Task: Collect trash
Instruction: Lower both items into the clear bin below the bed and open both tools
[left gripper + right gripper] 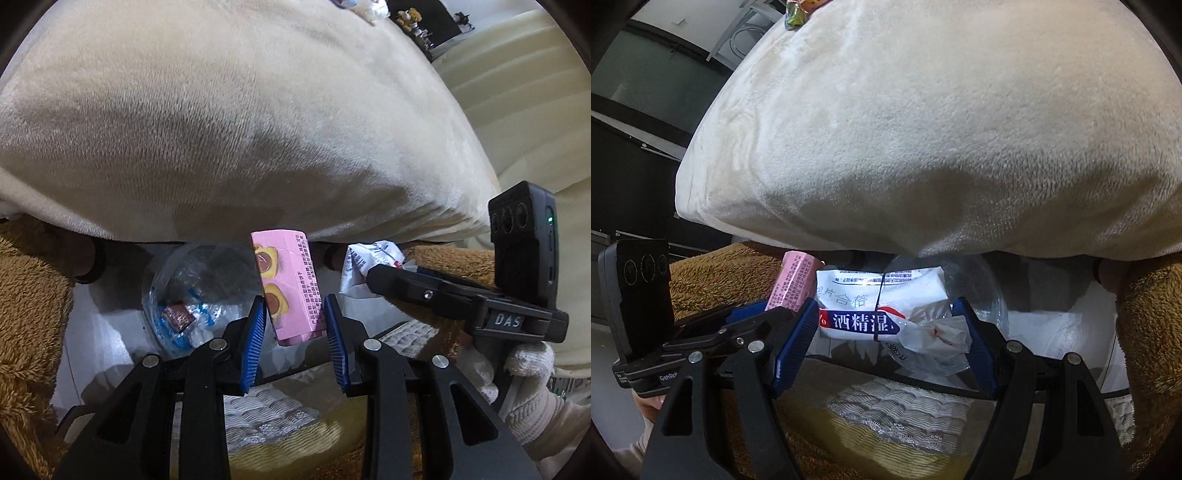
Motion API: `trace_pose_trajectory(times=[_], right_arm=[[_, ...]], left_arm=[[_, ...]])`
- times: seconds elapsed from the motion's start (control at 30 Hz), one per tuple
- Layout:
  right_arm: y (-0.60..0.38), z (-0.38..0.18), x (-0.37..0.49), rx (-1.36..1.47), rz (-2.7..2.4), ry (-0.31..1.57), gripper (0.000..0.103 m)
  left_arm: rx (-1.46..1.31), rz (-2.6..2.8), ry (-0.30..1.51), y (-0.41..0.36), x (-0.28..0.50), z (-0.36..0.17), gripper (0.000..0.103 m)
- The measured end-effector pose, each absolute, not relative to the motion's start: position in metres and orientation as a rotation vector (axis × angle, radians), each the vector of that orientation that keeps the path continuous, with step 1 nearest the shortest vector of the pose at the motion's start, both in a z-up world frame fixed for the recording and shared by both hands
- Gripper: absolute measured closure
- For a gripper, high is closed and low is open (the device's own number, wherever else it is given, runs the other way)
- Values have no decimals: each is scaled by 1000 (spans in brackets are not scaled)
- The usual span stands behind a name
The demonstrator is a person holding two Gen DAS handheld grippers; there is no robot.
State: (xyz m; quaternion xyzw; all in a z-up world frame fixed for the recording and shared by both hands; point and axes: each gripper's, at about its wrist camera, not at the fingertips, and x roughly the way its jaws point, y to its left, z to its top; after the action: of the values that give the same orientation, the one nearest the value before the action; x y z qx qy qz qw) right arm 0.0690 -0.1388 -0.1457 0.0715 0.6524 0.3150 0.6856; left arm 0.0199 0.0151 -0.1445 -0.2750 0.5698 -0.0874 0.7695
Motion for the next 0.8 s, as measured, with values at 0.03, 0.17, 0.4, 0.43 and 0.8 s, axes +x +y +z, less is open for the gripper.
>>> trace_pose_trajectory(times=[0.03,0.17,0.4,0.43,0.8], right_arm=[[-136,-149,70,158,704,1474,29],[-134,-165,72,154,679,1535,29],[-130,-182,76,173,622,1615,29],[-132,-184,78,174,619,1623,29],[-134,-189,80,180,601,1657,29]], left_arm=[[-590,-183,1259,13,22,-149,72],[-560,-179,1326,6,27,-160,72],[-537,-145,1419,2,33,-179,72],[-532,-141,1429,1,33,-181,71],[-461,-145,1470,-7,34,-183,71]])
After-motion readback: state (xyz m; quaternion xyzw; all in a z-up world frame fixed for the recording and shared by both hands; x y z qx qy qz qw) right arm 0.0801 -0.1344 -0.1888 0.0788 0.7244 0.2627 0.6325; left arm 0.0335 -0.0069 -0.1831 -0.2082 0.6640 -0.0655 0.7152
